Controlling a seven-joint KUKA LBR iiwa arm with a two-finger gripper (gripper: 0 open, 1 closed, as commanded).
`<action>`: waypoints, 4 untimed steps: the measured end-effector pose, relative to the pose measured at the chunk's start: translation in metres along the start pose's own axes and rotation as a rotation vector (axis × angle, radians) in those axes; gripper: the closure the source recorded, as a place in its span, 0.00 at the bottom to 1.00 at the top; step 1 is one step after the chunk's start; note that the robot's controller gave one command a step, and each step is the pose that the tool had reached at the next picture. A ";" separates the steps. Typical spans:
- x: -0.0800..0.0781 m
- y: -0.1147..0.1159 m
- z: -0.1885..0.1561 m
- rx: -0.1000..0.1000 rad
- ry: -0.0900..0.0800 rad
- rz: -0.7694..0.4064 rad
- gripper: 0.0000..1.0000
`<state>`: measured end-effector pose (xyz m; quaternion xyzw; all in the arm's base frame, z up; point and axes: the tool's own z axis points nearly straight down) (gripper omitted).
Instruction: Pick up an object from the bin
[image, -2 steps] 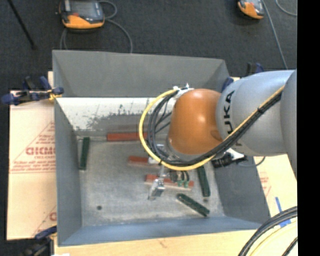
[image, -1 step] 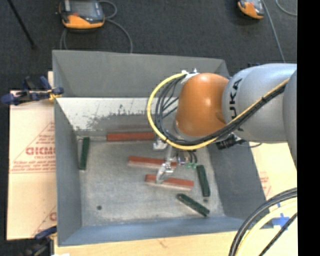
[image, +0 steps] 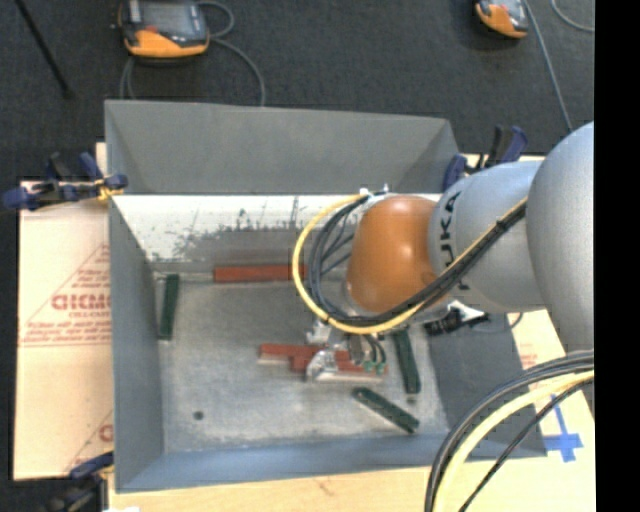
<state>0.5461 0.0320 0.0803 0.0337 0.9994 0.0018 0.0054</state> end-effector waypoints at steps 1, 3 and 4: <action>0.000 0.000 0.000 0.000 0.000 0.001 1.00; 0.014 0.016 -0.158 0.004 0.007 -0.035 0.00; 0.014 0.016 -0.157 0.003 0.009 -0.034 1.00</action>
Offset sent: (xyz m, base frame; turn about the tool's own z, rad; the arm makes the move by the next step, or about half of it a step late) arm -0.0158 0.0172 0.1569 -0.0411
